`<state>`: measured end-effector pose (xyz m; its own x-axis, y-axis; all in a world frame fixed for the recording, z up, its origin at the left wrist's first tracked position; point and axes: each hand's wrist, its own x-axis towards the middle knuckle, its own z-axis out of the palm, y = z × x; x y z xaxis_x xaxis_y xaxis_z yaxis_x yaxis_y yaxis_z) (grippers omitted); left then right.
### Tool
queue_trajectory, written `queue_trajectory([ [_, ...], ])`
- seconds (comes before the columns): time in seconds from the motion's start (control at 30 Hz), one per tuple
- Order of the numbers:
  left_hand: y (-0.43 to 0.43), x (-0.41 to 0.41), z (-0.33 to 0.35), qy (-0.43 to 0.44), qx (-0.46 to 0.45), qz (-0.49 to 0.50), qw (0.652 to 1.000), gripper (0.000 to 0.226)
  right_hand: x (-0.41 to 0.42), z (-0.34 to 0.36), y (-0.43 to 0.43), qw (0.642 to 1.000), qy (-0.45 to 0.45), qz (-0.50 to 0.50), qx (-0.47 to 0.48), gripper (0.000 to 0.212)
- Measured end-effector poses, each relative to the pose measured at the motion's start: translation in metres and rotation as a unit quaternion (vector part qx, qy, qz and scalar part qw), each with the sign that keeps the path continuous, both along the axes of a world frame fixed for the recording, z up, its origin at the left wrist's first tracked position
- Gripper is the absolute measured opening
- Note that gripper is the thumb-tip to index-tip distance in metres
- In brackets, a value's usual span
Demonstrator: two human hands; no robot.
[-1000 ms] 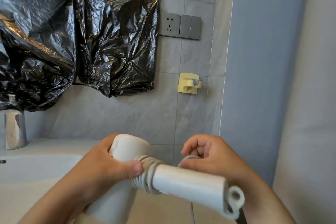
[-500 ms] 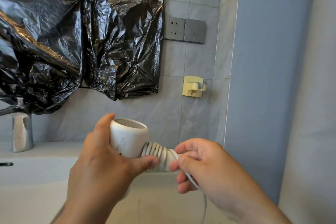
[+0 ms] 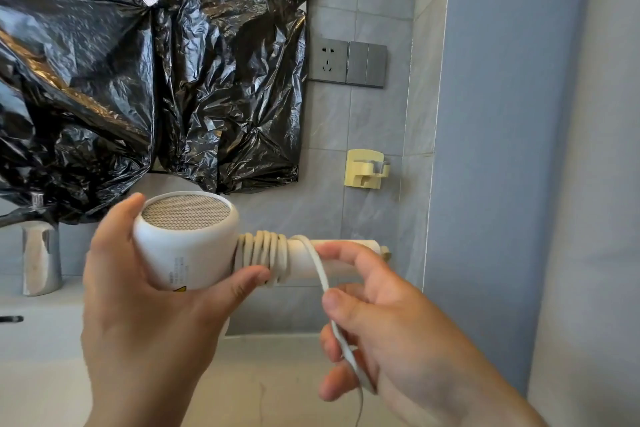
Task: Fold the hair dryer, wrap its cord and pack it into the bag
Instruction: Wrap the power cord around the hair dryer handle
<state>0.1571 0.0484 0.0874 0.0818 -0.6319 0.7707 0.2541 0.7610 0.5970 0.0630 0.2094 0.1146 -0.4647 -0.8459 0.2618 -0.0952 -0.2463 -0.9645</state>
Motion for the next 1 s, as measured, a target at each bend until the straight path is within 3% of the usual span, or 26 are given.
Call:
queue_trajectory([
  [0.07,-0.001,0.002,0.001,0.024,-0.001,-0.007,1.0,0.12,0.002,-0.005,-0.007,0.999,-0.027,-0.019,-0.011,0.009],
  [0.17,-0.002,0.005,0.005,0.042,0.016,-0.046,0.998,0.124,0.004,-0.008,-0.013,0.995,-0.073,-0.057,-0.034,0.025],
  [0.27,0.004,0.003,0.004,0.035,0.048,-0.072,0.996,0.128,-0.002,-0.006,-0.01,0.99,-0.133,-0.011,-0.047,0.053],
  [0.37,0.01,-0.001,0.002,0.03,0.076,-0.084,0.993,0.127,-0.008,-0.012,-0.011,0.998,-0.051,-0.042,0.003,0.045],
  [0.43,0.009,-0.003,0.001,0.028,0.09,-0.092,0.991,0.12,-0.008,-0.016,-0.016,0.998,-0.013,-0.061,-0.013,0.039],
  [0.53,0.001,-0.006,0.001,0.022,0.108,-0.134,0.985,0.104,-0.008,-0.022,-0.022,0.995,-0.01,-0.046,-0.093,0.051],
  [0.67,-0.004,-0.012,-0.003,-0.046,0.137,-0.262,0.954,0.069,-0.011,-0.028,-0.023,0.986,0.054,0.001,-0.159,0.072],
  [0.8,0.001,-0.02,-0.011,-0.131,0.172,-0.264,0.94,0.073,-0.014,-0.028,-0.021,0.988,0.076,-0.015,-0.133,0.05],
  [1.0,0.007,-0.021,-0.011,-0.162,0.203,-0.192,0.946,0.09,-0.011,-0.034,-0.029,0.982,0.075,-0.057,-0.166,0.072],
])
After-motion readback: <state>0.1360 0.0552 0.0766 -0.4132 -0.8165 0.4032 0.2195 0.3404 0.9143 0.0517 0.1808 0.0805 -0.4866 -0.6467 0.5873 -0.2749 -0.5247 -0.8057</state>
